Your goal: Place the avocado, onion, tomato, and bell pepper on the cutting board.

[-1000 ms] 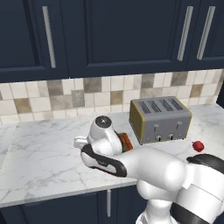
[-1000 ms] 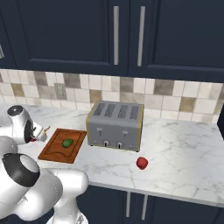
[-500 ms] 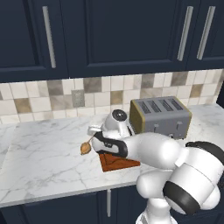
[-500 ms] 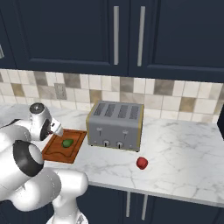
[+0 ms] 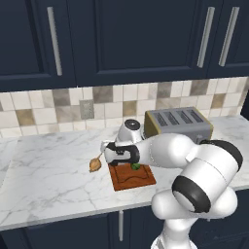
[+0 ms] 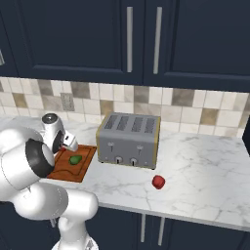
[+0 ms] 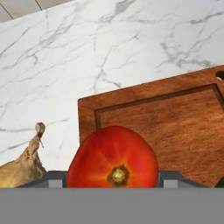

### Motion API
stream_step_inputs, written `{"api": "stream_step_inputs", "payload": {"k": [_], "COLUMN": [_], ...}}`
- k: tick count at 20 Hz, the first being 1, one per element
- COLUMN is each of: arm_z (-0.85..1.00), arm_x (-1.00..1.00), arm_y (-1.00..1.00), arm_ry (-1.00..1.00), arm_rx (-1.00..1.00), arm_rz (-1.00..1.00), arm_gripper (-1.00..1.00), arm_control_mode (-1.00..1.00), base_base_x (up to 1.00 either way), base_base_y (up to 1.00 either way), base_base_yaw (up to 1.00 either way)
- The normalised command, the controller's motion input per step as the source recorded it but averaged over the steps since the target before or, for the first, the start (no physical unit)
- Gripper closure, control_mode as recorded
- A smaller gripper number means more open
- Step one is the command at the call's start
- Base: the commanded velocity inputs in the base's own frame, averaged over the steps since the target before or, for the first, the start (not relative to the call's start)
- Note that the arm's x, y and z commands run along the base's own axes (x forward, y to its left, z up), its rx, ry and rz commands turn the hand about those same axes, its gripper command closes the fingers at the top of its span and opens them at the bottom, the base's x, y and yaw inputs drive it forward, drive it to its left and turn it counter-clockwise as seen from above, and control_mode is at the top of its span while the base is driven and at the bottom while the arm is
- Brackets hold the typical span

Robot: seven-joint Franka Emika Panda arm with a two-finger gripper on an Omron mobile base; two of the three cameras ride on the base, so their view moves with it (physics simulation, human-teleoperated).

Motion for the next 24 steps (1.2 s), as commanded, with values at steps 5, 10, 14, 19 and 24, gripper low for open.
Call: {"api": "stream_step_inputs", "payload": {"k": [5,10,14,19,24], "arm_z": [-0.04,-0.15,-0.01,0.0,0.08], "arm_x": [0.0,0.0,0.0,0.0,0.0], "arm_y": [-0.02,-0.29,-0.08,0.0,0.0], "arm_ry": [0.0,0.0,0.0,0.0,0.01], "arm_rx": [-0.02,-0.01,0.0,0.0,-0.01], "arm_rz": [0.0,0.0,0.0,0.0,0.0], "arm_gripper": [1.0,1.0,-1.0,-1.0,-1.0], "arm_control_mode": [-1.0,-1.0,-1.0,-1.0,-1.0], "base_base_x": [0.0,0.0,0.0,0.0,0.0], "base_base_y": [0.0,0.0,0.0,0.0,0.0], "base_base_yaw": [0.0,0.0,0.0,0.0,0.0]}}
